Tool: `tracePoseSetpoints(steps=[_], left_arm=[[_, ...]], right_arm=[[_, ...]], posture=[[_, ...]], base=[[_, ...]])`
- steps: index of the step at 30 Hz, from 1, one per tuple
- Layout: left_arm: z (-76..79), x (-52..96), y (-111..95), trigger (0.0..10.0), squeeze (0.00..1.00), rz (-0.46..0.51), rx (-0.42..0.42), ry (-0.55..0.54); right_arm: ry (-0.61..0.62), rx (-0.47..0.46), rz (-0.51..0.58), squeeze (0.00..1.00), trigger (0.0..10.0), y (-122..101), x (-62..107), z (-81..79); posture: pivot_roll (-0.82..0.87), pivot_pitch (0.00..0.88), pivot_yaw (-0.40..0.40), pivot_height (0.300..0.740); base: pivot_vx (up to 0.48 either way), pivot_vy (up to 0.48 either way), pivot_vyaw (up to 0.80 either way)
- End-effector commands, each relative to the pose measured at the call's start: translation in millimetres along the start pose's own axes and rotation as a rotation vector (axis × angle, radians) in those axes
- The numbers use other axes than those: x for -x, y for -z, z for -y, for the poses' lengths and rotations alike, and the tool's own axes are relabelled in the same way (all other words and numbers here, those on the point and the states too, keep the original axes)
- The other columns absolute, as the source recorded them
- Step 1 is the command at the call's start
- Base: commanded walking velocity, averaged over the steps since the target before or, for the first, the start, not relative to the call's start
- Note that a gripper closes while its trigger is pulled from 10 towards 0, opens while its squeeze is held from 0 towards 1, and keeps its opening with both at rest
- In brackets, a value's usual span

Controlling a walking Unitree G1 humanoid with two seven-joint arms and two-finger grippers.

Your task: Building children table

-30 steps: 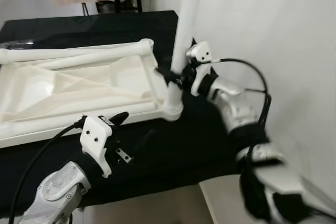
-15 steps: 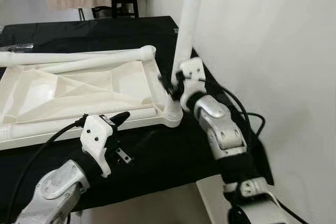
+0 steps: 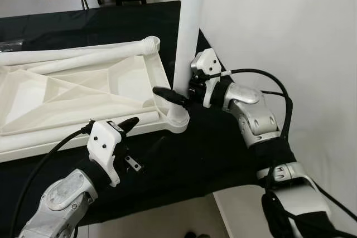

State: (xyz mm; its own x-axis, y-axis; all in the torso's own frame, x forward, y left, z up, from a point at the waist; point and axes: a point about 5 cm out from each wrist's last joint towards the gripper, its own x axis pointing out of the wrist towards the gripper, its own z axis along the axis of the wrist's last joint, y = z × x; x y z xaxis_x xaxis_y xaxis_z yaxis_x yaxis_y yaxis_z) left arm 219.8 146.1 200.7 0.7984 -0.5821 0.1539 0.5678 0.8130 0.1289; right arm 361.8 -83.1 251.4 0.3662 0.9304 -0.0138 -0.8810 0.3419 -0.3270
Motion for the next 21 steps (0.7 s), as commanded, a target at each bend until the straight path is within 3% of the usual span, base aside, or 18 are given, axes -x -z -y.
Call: tracePoseSetpoints(steps=[1,5,6,7,8,9,10,21], left_arm=[[3.1,0.3,0.5,10.0,0.00,-0.006,0.002,0.007],[3.9,0.8,-0.4,10.0,0.00,-0.004,-0.003,0.002],[3.9,1.2,-0.7,10.0,0.00,-0.003,-0.004,0.000],[3.9,1.5,-0.8,10.0,0.00,-0.003,-0.004,-0.002],[4.1,1.6,-0.9,10.0,0.00,-0.003,-0.004,-0.002],[4.2,1.6,-0.9,10.0,0.00,-0.003,-0.003,-0.001],[4.5,1.6,-0.7,10.0,0.00,-0.003,-0.003,0.000],[6.0,1.5,0.4,10.0,0.00,-0.006,0.002,0.003]], right_arm=[[-0.092,0.014,-0.005,0.00,10.0,2.0,1.3,-0.3],[-0.122,0.004,-0.017,0.00,10.0,6.2,8.4,7.9],[-0.155,-0.015,-0.021,0.00,5.8,9.1,12.5,9.5],[-0.179,-0.028,-0.023,0.00,5.8,10.9,15.3,10.1],[-0.203,-0.048,-0.019,0.00,1.7,11.8,18.6,10.8],[-0.217,-0.060,-0.014,0.00,1.7,12.0,20.4,11.0],[-0.233,-0.072,-0.005,0.00,0.0,11.5,22.1,11.2],[-0.301,-0.105,0.000,0.00,0.0,18.1,30.9,11.4]], posture=[[0.13,0.213,-0.098,0.740],[0.15,0.210,-0.103,0.740],[0.15,0.209,-0.102,0.740],[0.15,0.208,-0.102,0.740],[0.15,0.208,-0.101,0.740],[0.15,0.208,-0.101,0.740],[0.15,0.207,-0.101,0.740],[0.15,0.207,-0.103,0.740]], base=[[0.000,0.000,0.00],[0.000,0.000,0.00],[0.000,0.000,0.00],[0.000,0.000,0.00],[0.000,0.000,0.00],[0.000,0.000,0.00],[0.000,0.000,0.00],[0.000,0.000,0.00]])
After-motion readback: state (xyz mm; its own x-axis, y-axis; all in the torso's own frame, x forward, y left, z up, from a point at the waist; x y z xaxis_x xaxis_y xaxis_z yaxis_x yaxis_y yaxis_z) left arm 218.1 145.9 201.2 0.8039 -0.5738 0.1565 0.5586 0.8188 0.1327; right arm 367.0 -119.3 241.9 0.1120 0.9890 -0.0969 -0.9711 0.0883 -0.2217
